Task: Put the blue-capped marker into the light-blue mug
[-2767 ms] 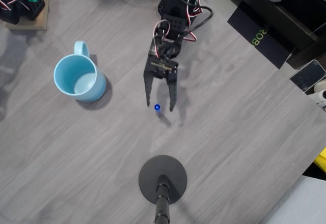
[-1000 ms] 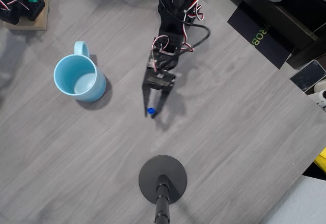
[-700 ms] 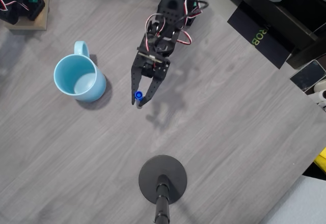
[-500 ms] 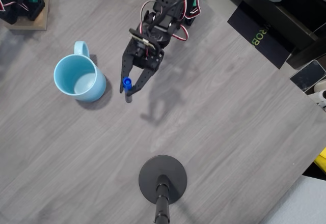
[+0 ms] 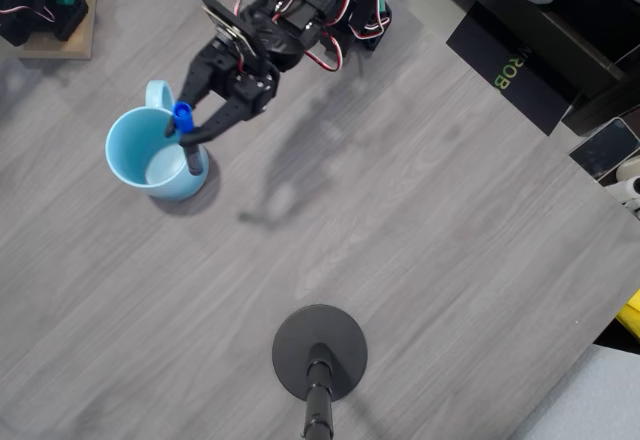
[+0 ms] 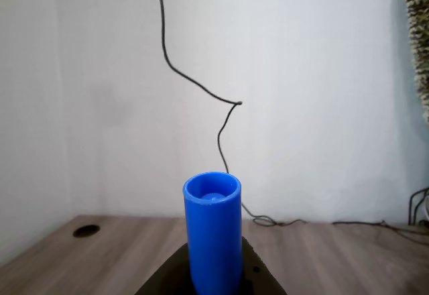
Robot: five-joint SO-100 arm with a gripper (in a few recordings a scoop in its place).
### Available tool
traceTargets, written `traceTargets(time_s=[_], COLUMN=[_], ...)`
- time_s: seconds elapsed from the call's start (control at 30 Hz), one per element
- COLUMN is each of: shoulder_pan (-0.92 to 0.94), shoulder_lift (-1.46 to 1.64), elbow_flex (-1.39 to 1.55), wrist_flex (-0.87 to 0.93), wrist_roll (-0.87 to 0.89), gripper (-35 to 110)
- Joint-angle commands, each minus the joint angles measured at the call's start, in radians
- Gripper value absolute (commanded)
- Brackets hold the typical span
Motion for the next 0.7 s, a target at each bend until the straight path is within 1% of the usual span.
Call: traceTargets(time_s=[0.0, 0.23, 0.4, 0.53, 0.67], shoulder_pan=[0.029, 0.107, 0.166, 0.201, 0.202], shoulder_lift=[-0.005, -0.048, -0.083, -0.133, -0.16], elbow_flex=[-0.087, -0.161, -0.229, -0.209, -0.115], wrist_flex=[0.011, 0.02, 0.074, 0.074, -0.017], wrist_roll=[0.008, 0.012, 0.044, 0.049, 0.037], gripper=[0, 0, 0, 0, 0])
